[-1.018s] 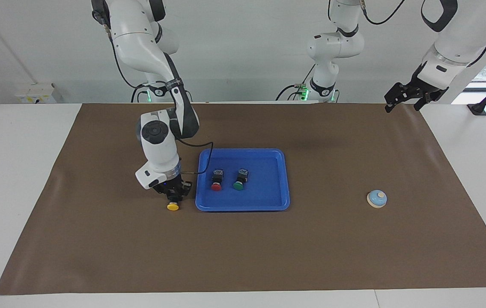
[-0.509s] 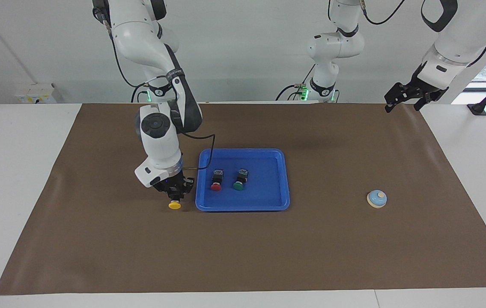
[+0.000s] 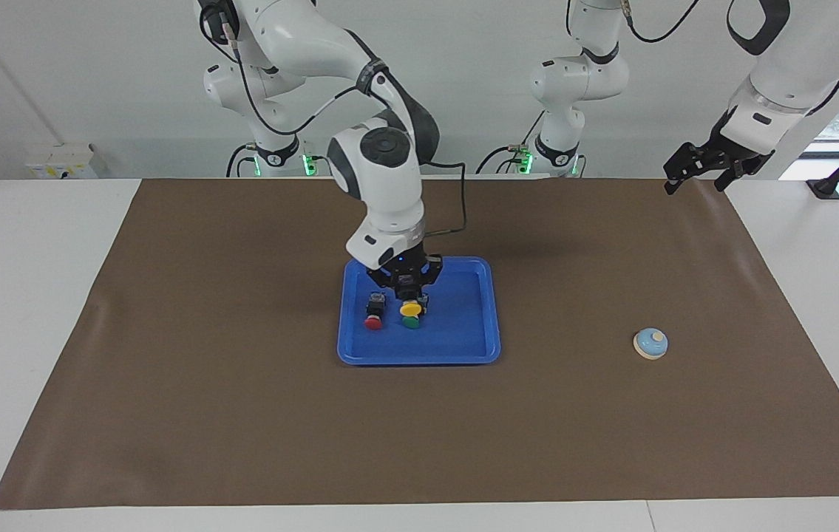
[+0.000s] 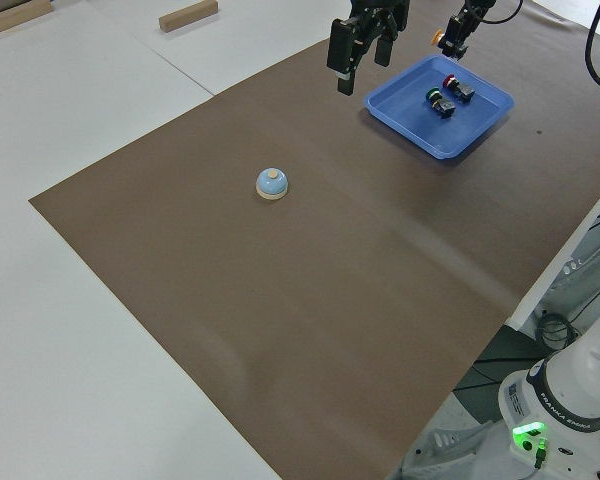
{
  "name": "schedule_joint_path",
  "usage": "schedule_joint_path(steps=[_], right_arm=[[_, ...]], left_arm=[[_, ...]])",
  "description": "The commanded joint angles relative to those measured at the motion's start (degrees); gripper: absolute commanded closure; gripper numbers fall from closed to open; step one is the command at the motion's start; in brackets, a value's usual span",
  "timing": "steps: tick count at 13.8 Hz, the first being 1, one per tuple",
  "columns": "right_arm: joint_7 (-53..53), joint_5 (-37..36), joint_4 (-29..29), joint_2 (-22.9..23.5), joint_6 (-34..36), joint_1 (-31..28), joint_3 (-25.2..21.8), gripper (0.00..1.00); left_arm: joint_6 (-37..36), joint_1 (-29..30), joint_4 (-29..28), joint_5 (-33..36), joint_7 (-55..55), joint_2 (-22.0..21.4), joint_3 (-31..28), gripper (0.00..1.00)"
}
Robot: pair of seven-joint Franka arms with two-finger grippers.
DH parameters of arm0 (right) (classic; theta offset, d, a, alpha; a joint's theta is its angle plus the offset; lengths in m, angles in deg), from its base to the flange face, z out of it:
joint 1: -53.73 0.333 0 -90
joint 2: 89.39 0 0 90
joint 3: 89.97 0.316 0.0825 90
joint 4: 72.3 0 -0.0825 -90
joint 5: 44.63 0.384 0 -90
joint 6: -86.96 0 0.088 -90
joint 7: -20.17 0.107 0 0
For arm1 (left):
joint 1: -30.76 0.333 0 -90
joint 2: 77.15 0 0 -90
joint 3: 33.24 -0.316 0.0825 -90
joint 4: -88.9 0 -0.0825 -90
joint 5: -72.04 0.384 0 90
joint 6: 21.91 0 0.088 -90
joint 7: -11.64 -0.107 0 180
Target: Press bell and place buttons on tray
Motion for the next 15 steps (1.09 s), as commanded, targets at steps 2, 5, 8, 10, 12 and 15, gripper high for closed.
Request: schedule_joint_path(steps=[2, 5, 8, 10, 12, 15], right_arm=[[1.5, 0.5, 0.4, 4.0, -5.2, 4.2, -0.1, 1.0], [1.5, 0.4, -1.3, 6.3, -9.9, 5.2, -0.1, 1.0], [1.3, 0.4, -6.9, 6.0, -16.6, 5.3, -0.1, 1.0], [1.4, 0.5, -7.3, 6.7, -18.6, 6.6, -0.1, 1.0], [1.5, 0.6, -7.3, 7.0, -18.4, 6.4, -0.1, 1.0], [2.9, 0.6, -7.2, 7.0, -18.2, 6.5, -0.1, 0.0]], left_arm=[[-0.4, -0.1, -1.1, -0.1, 0.4, -1.2, -0.2, 0.0], [-0.4, -0.1, -1.1, -0.1, 0.4, -1.2, -0.2, 0.0], [-0.4, -0.1, -1.1, -0.1, 0.4, -1.2, -0.2, 0.0], [-0.4, -0.1, -1.1, -0.1, 0.4, -1.2, -0.2, 0.0], [-0.4, -0.1, -1.1, -0.1, 0.4, -1.2, -0.2, 0.0], [-0.4, -0.1, -1.1, -0.1, 0.4, -1.2, -0.2, 0.0]])
